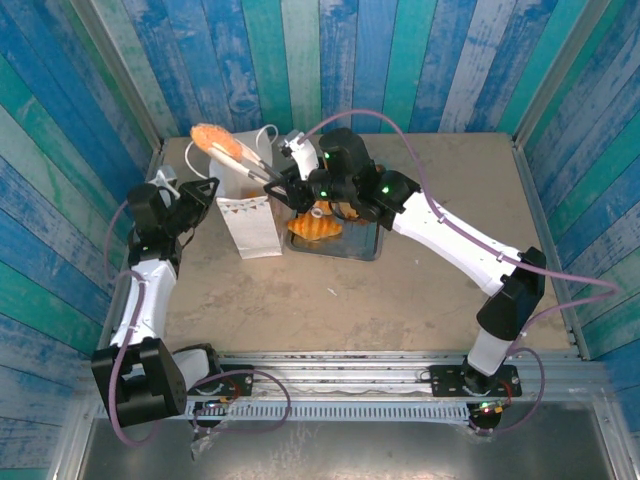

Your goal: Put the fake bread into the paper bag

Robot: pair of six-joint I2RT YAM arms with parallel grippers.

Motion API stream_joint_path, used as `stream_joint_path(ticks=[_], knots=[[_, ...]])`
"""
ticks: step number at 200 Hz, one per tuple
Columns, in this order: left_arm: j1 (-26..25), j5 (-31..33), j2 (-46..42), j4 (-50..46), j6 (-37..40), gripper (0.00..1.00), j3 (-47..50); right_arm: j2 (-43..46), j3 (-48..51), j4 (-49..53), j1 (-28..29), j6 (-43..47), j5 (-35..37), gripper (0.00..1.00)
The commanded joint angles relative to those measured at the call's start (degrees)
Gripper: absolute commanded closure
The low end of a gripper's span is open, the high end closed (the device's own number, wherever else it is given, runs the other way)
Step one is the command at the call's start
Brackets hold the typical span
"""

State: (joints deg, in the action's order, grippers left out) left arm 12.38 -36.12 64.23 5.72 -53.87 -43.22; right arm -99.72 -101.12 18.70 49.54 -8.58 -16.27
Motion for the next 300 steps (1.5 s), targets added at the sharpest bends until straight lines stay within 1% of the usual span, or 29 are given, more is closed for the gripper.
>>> stream_joint_path(ticks=[1,25,50,90,106,143,204,243,300], knots=[[0.1,-0.7,0.7,1.2,0.8,0.79,0.3,0.1,0.5,0.1,0.4,0.3,1.1,0.66],[0.2,-0.3,0.4,0.7,1.4,0.8,0.2,-1.0,-0.4,4.5,0.1,1.1,2.2,0.66],[0.2,-0.3,0.3,0.8,1.4,0.84,0.3,-2.4,-2.1,10.4,-0.2,2.7,2.5,0.66],[0.1,0.1,-0.2,-0.2,2.0,0.89,0.0,-1.5,-0.7,14.4,-1.6,3.0,3.7,0.65],[0.2,0.4,-0.4,-0.6,2.2,0.89,-0.2,-0.7,-0.2,15.0,-1.9,3.1,3.9,0.65],[0.2,0.7,-0.5,-1.0,2.4,0.89,-0.5,0.2,0.5,16.7,-2.2,3.7,5.8,0.6],[0.2,0.4,-0.5,-1.0,2.4,0.89,-0.9,0.5,-0.6,17.3,-2.5,3.8,6.7,0.47],[0.2,-0.3,-0.5,-0.5,2.4,0.89,-0.9,0.0,-1.7,17.2,-2.4,3.8,6.9,0.43],[0.2,-1.3,-0.4,-0.3,2.5,0.9,-1.5,0.4,-2.5,15.6,-2.5,3.4,6.2,0.43]])
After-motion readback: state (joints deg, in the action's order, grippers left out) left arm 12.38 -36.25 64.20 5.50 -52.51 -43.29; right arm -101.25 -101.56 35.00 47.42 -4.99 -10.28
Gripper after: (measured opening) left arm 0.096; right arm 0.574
